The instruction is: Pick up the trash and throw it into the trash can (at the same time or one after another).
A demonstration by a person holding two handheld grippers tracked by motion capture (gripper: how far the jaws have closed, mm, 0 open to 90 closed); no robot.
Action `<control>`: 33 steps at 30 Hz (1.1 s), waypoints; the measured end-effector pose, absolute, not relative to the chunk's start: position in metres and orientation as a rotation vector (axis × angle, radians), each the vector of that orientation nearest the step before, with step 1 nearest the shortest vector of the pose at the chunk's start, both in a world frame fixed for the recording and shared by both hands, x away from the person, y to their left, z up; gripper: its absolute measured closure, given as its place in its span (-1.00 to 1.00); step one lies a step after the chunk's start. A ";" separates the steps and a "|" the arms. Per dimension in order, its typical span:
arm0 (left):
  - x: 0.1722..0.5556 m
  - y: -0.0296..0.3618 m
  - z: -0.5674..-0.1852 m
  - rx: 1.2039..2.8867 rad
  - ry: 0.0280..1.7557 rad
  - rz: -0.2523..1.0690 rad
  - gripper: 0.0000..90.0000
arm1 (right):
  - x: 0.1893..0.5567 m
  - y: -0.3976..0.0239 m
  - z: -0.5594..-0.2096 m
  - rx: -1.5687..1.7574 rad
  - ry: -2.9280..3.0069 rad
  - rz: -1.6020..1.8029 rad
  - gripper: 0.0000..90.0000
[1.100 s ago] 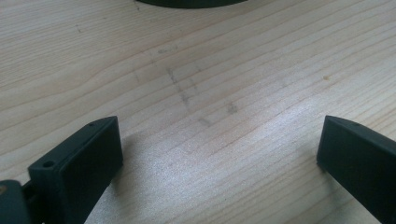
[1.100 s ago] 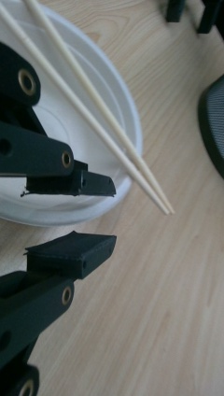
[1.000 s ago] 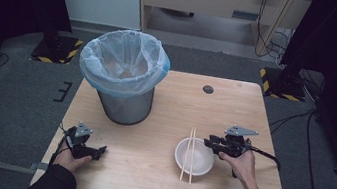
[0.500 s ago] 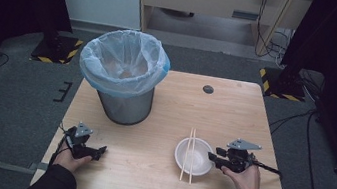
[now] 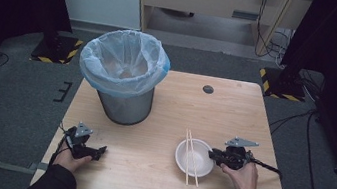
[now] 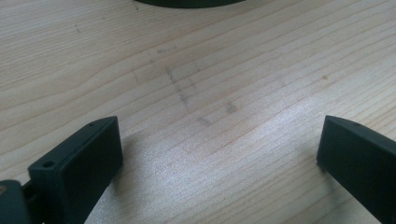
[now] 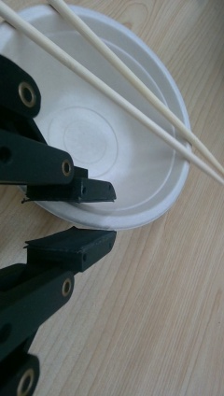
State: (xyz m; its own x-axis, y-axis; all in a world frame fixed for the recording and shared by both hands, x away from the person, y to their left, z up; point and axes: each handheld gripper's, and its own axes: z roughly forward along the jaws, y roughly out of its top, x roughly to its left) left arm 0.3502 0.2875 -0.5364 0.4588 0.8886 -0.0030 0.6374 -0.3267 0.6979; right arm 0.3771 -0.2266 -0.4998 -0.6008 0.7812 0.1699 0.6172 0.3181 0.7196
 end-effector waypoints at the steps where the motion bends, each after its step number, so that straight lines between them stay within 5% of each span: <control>1: 0.350 0.287 -0.536 2.076 1.266 0.511 -1.00 | 0.378 -0.226 -0.500 1.282 2.372 1.150 0.68; 23: 0.350 0.287 -0.536 2.076 1.266 0.511 -1.00 | 0.386 -0.221 -0.487 1.177 2.336 1.248 0.53; 33: 0.350 0.287 -0.536 2.076 1.267 0.511 -1.00 | 0.379 -0.212 -0.487 1.173 2.384 1.244 0.62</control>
State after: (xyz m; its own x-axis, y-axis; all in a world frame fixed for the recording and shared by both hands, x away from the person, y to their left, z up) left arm 0.3502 0.2875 -0.5364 0.4587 0.8886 -0.0033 0.6376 -0.3265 0.6978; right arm 0.3785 -0.2123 -0.4867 -0.6624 0.7301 0.1676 0.5551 0.3283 0.7642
